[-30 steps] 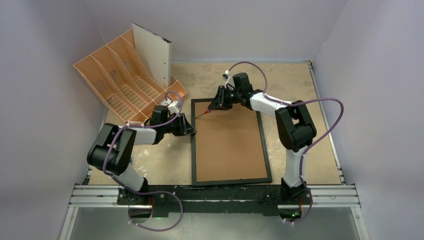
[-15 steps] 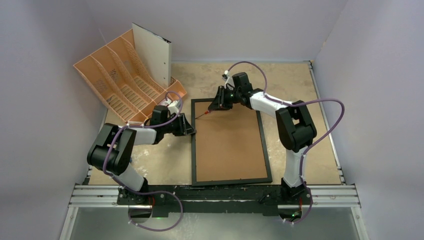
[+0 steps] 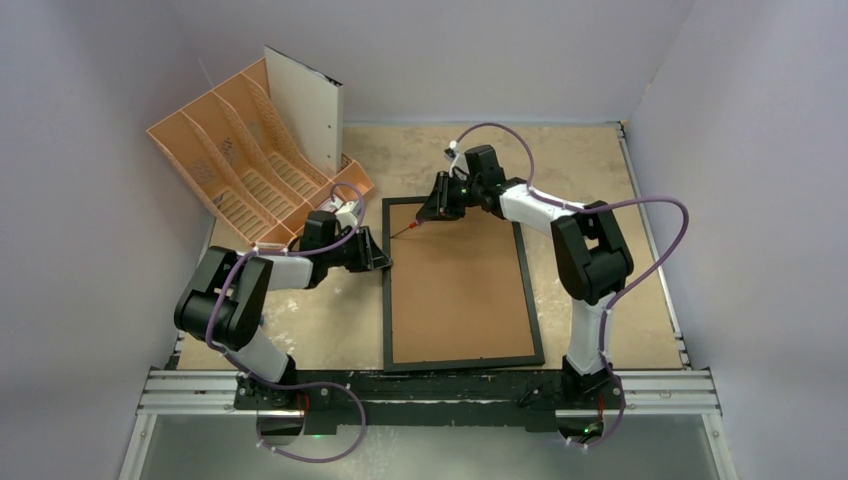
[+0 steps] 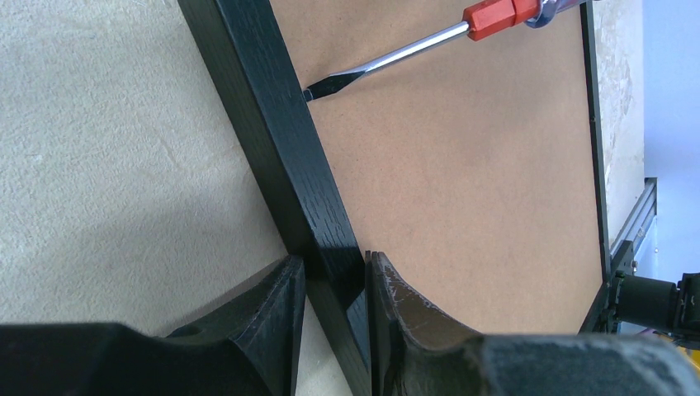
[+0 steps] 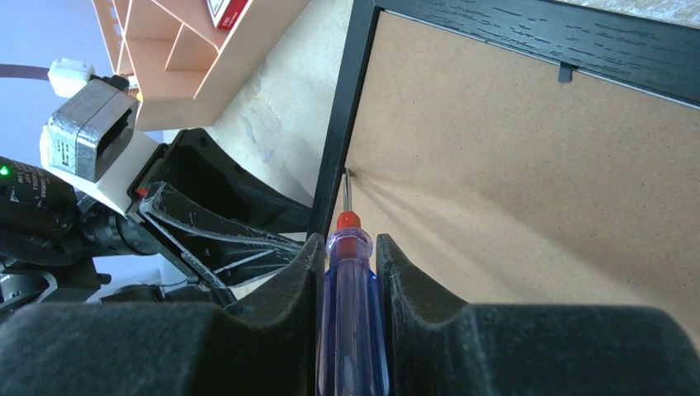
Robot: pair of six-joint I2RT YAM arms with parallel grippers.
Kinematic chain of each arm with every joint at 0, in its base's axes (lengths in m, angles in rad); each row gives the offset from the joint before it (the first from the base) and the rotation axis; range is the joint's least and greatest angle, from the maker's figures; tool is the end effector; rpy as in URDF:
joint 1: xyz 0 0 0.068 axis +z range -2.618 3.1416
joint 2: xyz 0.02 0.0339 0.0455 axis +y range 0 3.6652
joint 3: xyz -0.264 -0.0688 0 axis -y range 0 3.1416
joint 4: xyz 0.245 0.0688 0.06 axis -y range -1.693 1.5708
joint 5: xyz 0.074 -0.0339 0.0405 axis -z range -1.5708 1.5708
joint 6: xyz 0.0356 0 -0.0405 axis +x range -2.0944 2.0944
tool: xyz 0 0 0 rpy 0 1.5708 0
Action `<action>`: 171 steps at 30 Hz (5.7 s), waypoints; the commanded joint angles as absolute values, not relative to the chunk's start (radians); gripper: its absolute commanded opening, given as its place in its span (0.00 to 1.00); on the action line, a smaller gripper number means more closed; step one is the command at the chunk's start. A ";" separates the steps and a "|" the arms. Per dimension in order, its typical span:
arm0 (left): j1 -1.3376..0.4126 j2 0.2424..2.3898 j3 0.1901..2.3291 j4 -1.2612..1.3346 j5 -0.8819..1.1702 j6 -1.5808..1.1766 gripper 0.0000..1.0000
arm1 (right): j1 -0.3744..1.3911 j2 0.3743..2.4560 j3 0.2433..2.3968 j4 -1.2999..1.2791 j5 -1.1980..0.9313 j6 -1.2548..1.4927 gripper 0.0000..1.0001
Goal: Take the photo out of the frame
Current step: Release the photo frame item from the photo frame.
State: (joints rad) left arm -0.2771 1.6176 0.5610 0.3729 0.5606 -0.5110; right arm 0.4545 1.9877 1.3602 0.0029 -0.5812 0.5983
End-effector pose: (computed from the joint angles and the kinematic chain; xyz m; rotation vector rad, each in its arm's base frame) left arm 0.2698 -0.0964 0.1276 0.0445 2.3428 -1.0406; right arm 0.3909 0.2128 0.1989 -0.1878 2.3424 1.1980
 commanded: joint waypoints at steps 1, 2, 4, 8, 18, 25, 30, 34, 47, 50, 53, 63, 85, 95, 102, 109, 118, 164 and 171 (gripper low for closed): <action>-0.290 1.638 0.557 0.324 0.575 -0.460 0.22 | 0.477 2.031 1.311 -0.008 -0.477 0.596 0.00; -0.290 1.638 0.557 0.324 0.575 -0.460 0.22 | 0.480 2.036 1.301 -0.005 -0.479 0.604 0.00; -0.290 1.640 0.557 0.325 0.577 -0.460 0.22 | 0.482 2.037 1.275 0.038 -0.478 0.620 0.00; -0.290 1.641 0.555 0.327 0.578 -0.460 0.21 | 0.482 2.032 1.228 0.087 -0.503 0.656 0.00; -0.290 1.646 0.557 0.333 0.582 -0.463 0.21 | 0.482 2.010 1.075 0.318 -0.558 0.817 0.00; -0.290 1.646 0.556 0.337 0.591 -0.464 0.20 | 0.482 2.013 1.043 0.427 -0.585 0.906 0.00; -0.290 1.650 0.555 0.343 0.596 -0.465 0.20 | 0.487 2.019 1.042 0.450 -0.596 0.934 0.00; -0.290 1.653 0.557 0.346 0.598 -0.465 0.17 | 0.507 2.005 1.066 0.403 -0.575 0.908 0.00; -0.290 1.651 0.557 0.347 0.604 -0.462 0.13 | 0.567 1.941 1.252 0.180 -0.518 0.778 0.00; -0.290 1.652 0.557 0.350 0.603 -0.462 0.13 | 0.585 1.946 1.291 0.143 -0.500 0.762 0.00; -0.290 1.652 0.557 0.349 0.606 -0.463 0.13 | 0.611 1.958 1.333 0.096 -0.463 0.739 0.00; -0.290 1.649 0.553 0.354 0.604 -0.466 0.13 | 0.710 1.977 1.449 -0.028 -0.294 0.755 0.00; -0.290 1.634 0.548 0.332 0.587 -0.459 0.13 | 0.619 1.838 1.441 -0.147 -0.209 0.715 0.00; -0.290 1.637 0.555 0.327 0.586 -0.457 0.12 | 0.518 1.840 1.262 0.052 -0.344 0.811 0.00; -0.290 1.636 0.554 0.322 0.588 -0.457 0.13 | 0.483 1.900 1.249 0.192 -0.393 0.878 0.00; -0.290 1.636 0.554 0.325 0.595 -0.459 0.13 | 0.484 1.966 1.235 0.291 -0.366 0.918 0.00; -0.290 1.639 0.557 0.330 0.600 -0.462 0.12 | 0.490 1.975 1.151 0.339 -0.375 0.936 0.00; -0.290 1.639 0.551 0.342 0.603 -0.466 0.12 | 0.467 1.945 1.101 0.331 -0.352 0.912 0.00; -0.290 1.637 0.549 0.343 0.606 -0.467 0.12 | 0.468 1.955 1.086 0.395 -0.315 0.937 0.00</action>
